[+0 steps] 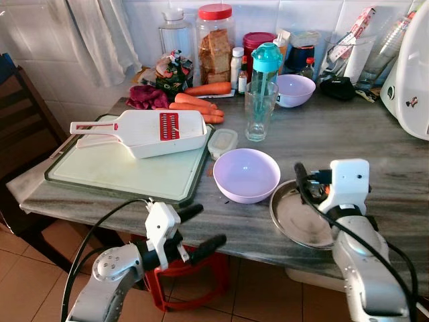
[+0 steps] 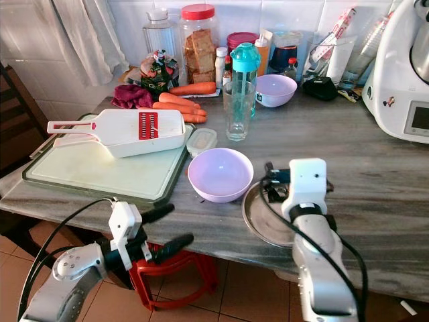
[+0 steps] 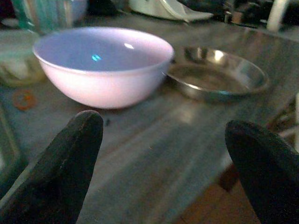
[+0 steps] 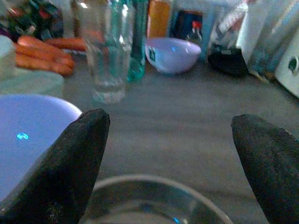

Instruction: Setting the table

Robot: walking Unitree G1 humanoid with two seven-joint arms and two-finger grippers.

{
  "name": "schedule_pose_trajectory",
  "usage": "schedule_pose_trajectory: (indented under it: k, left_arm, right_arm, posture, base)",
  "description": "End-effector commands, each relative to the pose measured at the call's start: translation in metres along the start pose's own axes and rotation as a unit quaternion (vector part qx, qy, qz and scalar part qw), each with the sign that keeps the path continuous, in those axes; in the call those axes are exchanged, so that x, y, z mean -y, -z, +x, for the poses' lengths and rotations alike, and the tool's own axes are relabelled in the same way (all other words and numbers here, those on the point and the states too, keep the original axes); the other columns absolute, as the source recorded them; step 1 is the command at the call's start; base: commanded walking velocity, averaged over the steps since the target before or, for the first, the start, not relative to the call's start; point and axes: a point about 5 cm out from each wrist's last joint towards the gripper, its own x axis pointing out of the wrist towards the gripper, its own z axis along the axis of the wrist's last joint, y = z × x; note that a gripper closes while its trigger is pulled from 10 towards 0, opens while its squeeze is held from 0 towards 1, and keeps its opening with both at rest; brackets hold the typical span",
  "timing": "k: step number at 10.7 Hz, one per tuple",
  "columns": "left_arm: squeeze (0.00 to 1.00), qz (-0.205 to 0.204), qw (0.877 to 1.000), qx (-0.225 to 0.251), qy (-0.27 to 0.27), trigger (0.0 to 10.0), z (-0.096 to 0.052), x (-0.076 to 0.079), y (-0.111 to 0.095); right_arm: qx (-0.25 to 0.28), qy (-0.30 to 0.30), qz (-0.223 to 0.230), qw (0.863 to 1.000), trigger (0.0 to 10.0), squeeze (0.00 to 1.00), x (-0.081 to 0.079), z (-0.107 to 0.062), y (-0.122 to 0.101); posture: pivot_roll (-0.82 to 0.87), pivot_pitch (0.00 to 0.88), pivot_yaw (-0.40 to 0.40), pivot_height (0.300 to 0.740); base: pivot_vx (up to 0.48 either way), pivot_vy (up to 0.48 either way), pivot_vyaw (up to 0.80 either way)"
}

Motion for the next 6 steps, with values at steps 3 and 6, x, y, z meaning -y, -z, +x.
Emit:
schedule_pose_trajectory:
  k: [3,6]
  left_arm:
    - [0.0,0.0,0.985,0.07,-0.16,10.0,-0.013,-0.028,-0.018]
    - [0.0,0.001,0.974,0.064,-0.219,10.0,-0.006,-0.033,-0.017]
  right_arm:
    - [0.048,-0.014,-0.023,0.998,10.0,0.0,-0.005,-0.005,-0.009]
    - [0.05,-0.011,-0.022,0.998,10.0,0.0,-0.003,-0.001,-0.006]
  posture:
    - [0.03,0.0,0.053,0.74]
    - [0.04,0.0,0.046,0.74]
  base:
    - [0.0,0.0,-0.19]
    - [0.0,0.0,-0.8]
